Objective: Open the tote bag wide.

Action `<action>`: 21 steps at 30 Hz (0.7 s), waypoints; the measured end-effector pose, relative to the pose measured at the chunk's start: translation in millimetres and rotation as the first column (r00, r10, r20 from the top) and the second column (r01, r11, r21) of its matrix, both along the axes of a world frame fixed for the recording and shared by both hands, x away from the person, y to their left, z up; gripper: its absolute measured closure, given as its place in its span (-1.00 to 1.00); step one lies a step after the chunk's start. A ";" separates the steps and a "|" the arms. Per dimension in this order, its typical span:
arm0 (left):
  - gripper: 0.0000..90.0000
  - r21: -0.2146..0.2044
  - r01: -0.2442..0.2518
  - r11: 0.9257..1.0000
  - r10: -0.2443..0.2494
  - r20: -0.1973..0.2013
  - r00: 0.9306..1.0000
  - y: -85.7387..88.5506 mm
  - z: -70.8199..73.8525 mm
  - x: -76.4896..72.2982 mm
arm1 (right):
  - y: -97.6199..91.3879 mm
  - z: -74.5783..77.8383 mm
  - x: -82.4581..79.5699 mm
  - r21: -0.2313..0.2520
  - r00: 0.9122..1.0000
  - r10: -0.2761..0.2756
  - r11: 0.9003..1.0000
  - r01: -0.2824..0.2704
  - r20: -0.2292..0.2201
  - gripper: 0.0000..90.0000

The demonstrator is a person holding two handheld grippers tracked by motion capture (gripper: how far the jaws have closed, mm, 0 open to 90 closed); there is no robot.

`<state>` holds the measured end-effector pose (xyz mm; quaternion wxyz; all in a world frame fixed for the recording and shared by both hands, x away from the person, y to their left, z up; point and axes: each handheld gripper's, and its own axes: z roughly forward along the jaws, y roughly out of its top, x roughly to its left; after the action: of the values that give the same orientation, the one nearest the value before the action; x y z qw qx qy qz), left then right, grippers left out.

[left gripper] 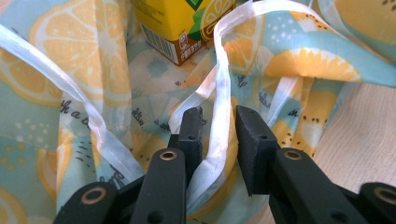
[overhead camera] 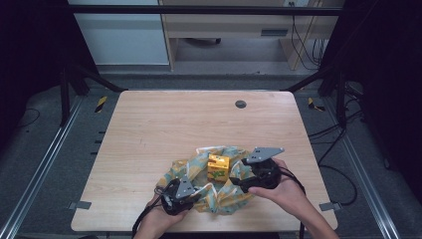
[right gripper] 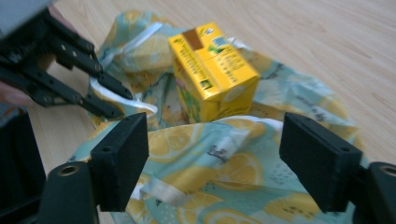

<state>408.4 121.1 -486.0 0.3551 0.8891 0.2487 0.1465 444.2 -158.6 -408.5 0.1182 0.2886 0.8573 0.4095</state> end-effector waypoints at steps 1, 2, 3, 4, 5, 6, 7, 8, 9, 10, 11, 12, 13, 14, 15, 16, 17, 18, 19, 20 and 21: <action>0.61 -0.002 0.003 1.000 -0.003 0.002 1.000 0.2 0.4 0.0 | 3.0 -3.0 -0.3 -0.021 1.000 0.011 1.000 -0.011 0.000 -0.26; 0.61 -0.004 0.003 1.000 -0.003 0.000 1.000 0.1 0.8 -0.5 | 5.5 -6.7 -0.4 -0.049 1.000 0.017 0.999 -0.017 0.002 -0.12; 0.61 -0.006 0.002 1.000 -0.002 0.004 1.000 0.3 1.1 -0.7 | 7.2 -11.0 -0.1 -0.076 1.000 0.021 0.997 -0.021 0.005 0.04; 0.60 -0.009 0.001 1.000 -0.001 0.002 1.000 0.4 1.2 -0.8 | 7.6 -16.6 0.8 -0.102 0.999 0.032 0.994 -0.032 0.000 0.29; 0.60 -0.009 0.001 1.000 -0.001 0.003 1.000 0.6 1.4 -0.9 | 7.2 -20.7 1.0 -0.114 0.999 0.028 0.993 -0.029 -0.017 0.45; 0.60 -0.010 0.000 1.000 0.000 0.004 1.000 0.7 1.5 -0.9 | 6.3 -24.1 1.7 -0.119 0.999 0.027 0.992 -0.030 -0.025 0.59; 0.60 -0.011 0.000 1.000 0.000 0.003 1.000 0.8 1.5 -0.8 | 4.5 -28.0 2.1 -0.135 0.999 0.032 0.990 -0.037 -0.037 0.72; 0.60 -0.010 -0.001 1.000 0.001 0.004 1.000 0.8 1.5 -0.8 | 2.2 -33.3 1.6 -0.145 0.998 0.025 0.989 -0.033 -0.055 0.89; 0.59 -0.010 -0.002 1.000 0.002 0.004 1.000 0.8 1.4 -0.7 | -1.5 -38.1 0.8 -0.157 0.997 0.021 0.987 -0.032 -0.073 0.99; 0.59 -0.011 -0.002 1.000 0.002 0.004 1.000 0.7 1.3 -0.6 | -4.1 -41.0 0.2 -0.157 0.996 0.017 0.987 -0.030 -0.082 1.00; 0.58 -0.011 -0.003 1.000 0.003 0.004 1.000 0.5 1.2 -0.6 | -7.7 -44.8 -0.6 -0.153 0.996 0.012 0.988 -0.026 -0.091 1.00; 0.57 -0.011 -0.003 1.000 0.003 0.005 1.000 0.1 0.9 -0.6 | -10.4 -47.6 -1.4 -0.153 0.995 0.009 0.988 -0.024 -0.097 1.00; 0.57 -0.010 0.000 1.000 0.000 0.005 1.000 -0.2 0.5 -0.5 | -14.2 -50.8 -2.7 -0.156 0.995 0.006 0.988 -0.022 -0.103 1.00; 0.56 -0.007 -0.001 1.000 0.001 0.006 1.000 -0.5 0.2 -0.6 | -17.9 -53.9 -3.9 -0.157 0.994 0.005 0.987 -0.022 -0.110 1.00; 0.56 -0.008 -0.001 1.000 0.001 0.006 1.000 -0.7 0.0 -0.6 | -22.2 -57.6 -5.8 -0.155 0.993 0.001 0.988 -0.019 -0.119 1.00; 0.55 -0.008 0.000 1.000 0.000 0.005 1.000 -1.0 -0.1 -0.6 | -24.8 -59.8 -6.8 -0.154 0.993 -0.001 0.988 -0.018 -0.119 1.00; 0.55 -0.009 -0.001 1.000 0.001 0.003 1.000 -1.3 -0.4 -0.8 | -28.1 -61.8 -8.2 -0.155 0.992 -0.002 0.988 -0.018 -0.126 1.00; 0.55 -0.007 -0.001 1.000 0.001 0.003 1.000 -1.6 -0.8 -0.7 | -31.0 -64.1 -9.4 -0.147 0.992 0.001 0.989 -0.020 -0.127 1.00; 0.55 -0.006 0.001 1.000 -0.001 0.001 1.000 -1.8 -1.3 -0.7 | -33.0 -66.1 -10.9 -0.142 0.991 -0.005 0.990 -0.014 -0.132 1.00; 0.55 0.001 0.004 1.000 -0.004 0.003 1.000 -1.7 -1.3 -0.4 | -34.7 -68.5 -12.2 -0.137 0.991 -0.007 0.991 -0.012 -0.136 1.00; 0.55 0.006 0.000 1.000 0.000 0.004 1.000 -1.6 -1.7 -0.7 | -36.7 -70.4 -13.1 -0.139 0.991 -0.009 0.990 -0.011 -0.136 1.00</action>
<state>407.7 119.5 -487.6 0.3527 0.8900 0.2476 0.1489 431.1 -195.3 -478.9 0.0790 0.3065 0.8901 0.3280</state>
